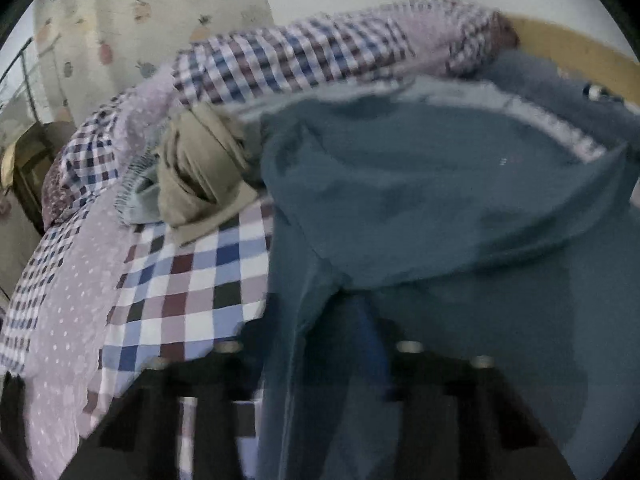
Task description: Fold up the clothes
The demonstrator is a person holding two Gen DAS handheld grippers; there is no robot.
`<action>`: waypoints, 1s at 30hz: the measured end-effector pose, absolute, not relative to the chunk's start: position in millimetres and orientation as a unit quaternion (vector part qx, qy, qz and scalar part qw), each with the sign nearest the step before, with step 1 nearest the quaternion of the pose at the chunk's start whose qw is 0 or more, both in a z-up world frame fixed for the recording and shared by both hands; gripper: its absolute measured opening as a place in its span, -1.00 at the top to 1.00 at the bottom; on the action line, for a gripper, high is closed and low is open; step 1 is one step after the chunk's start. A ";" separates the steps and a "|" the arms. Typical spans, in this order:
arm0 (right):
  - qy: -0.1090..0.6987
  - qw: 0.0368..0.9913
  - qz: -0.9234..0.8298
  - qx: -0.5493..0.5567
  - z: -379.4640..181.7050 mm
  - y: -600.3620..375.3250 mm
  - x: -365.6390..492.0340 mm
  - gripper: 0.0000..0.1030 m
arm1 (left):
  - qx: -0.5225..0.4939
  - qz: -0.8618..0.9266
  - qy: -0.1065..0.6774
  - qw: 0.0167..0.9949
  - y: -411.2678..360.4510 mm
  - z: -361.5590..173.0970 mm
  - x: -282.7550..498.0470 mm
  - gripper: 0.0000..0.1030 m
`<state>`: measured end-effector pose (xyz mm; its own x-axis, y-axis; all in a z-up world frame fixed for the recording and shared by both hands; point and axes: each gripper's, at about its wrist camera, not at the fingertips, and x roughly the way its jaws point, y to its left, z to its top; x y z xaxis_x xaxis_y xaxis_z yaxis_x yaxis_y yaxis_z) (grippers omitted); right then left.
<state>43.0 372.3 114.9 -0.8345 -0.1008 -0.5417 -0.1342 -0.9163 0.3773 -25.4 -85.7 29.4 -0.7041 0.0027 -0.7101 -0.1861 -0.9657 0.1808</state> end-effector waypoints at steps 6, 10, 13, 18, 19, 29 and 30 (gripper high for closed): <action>0.204 0.010 0.933 -0.297 111.2 372.4 41.2 0.98 | -0.406 0.905 0.117 0.044 -94.0 18.6 -45.0 0.92; 0.205 0.007 0.931 -0.301 110.2 367.6 38.2 0.98 | -0.378 0.925 0.020 0.024 -128.7 29.6 -40.0 0.96; 0.205 -0.019 0.930 -0.306 111.2 354.4 34.5 0.98 | -0.346 0.934 -0.090 -0.006 -171.4 38.0 -32.8 0.96; 0.178 -0.055 0.918 -0.349 98.4 326.5 21.3 0.97 | -0.362 0.914 -0.180 -0.023 -206.7 20.7 -31.8 0.96; 0.177 -0.058 0.915 -0.359 94.1 323.7 19.2 0.92 | -0.362 0.914 -0.180 -0.023 -206.2 20.9 -31.1 0.96; 0.244 -0.030 0.882 -0.401 67.0 360.5 3.5 0.09 | -0.371 0.909 -0.190 -0.015 -208.4 16.3 -33.8 0.96; 0.245 -0.036 0.881 -0.403 66.1 361.6 -0.4 0.08 | -0.372 0.909 -0.188 -0.013 -207.9 16.4 -34.8 0.96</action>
